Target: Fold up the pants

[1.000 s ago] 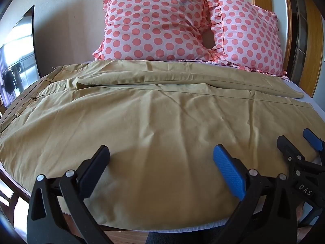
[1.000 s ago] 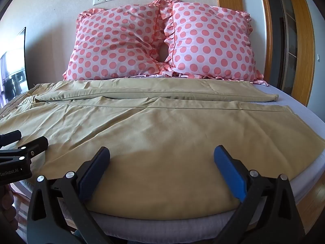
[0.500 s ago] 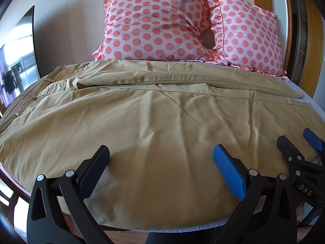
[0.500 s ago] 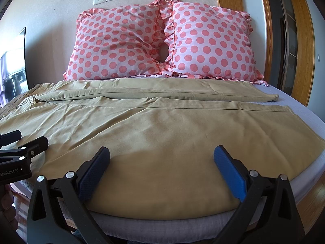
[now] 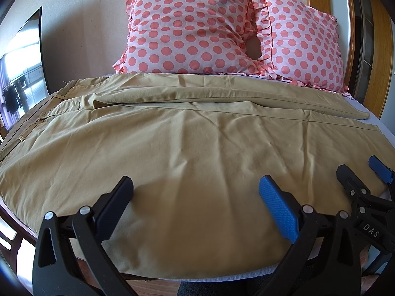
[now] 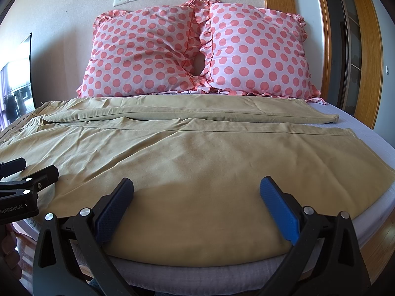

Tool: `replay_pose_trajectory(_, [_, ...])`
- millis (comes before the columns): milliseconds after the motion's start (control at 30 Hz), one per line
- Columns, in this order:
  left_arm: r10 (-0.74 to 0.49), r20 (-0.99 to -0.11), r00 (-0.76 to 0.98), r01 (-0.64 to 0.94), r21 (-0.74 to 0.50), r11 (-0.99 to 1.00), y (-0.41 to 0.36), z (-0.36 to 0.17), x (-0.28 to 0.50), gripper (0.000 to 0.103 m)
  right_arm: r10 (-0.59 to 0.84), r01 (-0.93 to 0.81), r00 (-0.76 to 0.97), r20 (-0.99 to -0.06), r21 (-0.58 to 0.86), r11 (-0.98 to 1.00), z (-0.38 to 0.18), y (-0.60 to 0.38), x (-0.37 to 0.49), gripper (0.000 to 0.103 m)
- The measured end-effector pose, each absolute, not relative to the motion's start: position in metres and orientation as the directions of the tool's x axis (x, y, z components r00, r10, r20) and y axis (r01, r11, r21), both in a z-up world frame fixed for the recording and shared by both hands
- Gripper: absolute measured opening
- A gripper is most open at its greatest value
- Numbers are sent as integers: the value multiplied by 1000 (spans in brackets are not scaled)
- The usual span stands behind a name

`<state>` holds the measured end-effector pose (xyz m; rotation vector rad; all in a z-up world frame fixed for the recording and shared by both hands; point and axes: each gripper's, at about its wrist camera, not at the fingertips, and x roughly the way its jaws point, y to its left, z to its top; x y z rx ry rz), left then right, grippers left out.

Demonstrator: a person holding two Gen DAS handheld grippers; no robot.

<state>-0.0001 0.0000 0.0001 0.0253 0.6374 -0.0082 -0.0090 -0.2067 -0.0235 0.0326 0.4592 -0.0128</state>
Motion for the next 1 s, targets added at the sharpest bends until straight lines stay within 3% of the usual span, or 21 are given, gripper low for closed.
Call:
replay_pose_trajectory(900, [-2, -589, 808, 19, 22, 1000, 0, 0, 0, 101, 0, 14, 895, -445, 28, 999, -24, -206, -8, 102])
replay_pose_trajectory(1000, [-7, -577, 816, 25, 23, 999, 2, -2, -5, 101, 37, -20, 866, -499, 38, 999, -16, -214, 4, 102])
